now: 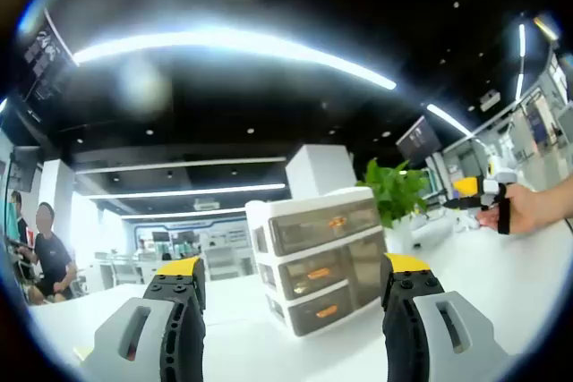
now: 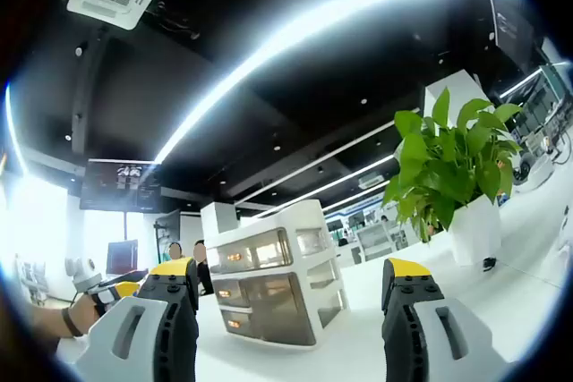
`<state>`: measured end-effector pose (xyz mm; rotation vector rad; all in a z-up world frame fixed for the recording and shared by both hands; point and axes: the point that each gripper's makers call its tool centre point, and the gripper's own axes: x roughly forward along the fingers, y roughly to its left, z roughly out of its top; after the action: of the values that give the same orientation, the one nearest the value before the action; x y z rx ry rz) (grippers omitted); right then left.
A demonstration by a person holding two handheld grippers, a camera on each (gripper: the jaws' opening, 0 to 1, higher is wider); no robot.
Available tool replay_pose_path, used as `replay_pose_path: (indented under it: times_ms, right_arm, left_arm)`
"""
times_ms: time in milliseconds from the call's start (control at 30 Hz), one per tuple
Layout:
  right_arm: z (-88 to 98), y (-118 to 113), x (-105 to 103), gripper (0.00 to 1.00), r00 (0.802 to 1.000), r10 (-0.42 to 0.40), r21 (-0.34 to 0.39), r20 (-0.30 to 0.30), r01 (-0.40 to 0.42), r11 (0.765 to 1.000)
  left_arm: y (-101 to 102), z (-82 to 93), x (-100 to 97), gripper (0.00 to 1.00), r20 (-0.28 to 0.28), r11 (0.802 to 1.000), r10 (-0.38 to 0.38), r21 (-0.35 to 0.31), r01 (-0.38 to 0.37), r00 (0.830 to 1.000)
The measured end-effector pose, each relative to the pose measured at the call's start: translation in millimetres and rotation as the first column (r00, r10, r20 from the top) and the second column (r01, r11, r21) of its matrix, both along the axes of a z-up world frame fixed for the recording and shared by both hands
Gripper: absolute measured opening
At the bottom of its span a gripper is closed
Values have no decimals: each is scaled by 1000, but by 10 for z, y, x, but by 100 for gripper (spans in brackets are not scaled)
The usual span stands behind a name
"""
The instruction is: Pick up the scattered pens and sticky notes one by one and arrange them into an orderly layout on the desk, lining the pens up parallel to each other and squaring the sticky note stack until the whole desk area is clear and organized
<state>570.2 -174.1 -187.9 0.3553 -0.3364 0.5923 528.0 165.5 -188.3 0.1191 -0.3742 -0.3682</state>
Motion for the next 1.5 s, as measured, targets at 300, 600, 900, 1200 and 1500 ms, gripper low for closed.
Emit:
replay_pose_path:
  times_ms: [300, 600, 900, 1200, 1500]
  right_arm:
    - [-16, 13, 5, 84, 1000, 5, -10, -1, -5, 1000]
    - [4, 5, -9, 84, 1000, 5, -5, 8, -5, 1000]
    - [9, 25, -10, 84, 1000, 11, -15, 12, -11, 1000]
    - [19, 2, 9, 83, 1000, 14, -9, 12, -13, 1000]
    - [12, 2, 41, 83, 1000, 14, -23, 12, -14, 1000]
  left_arm:
    - [20, 3, 0, 80, 0, 1000, 9, -5, -9, 1000]
    - [70, -1, 14, 83, -13, 999, 16, -37, -17, 1000]
    - [106, -8, 30, 83, -17, 999, 30, -43, -31, 999]
    - [166, -64, 82, 83, -41, 998, 56, -36, -57, 998]
    - [163, -67, 78, 83, -41, 998, 59, -32, -60, 997]
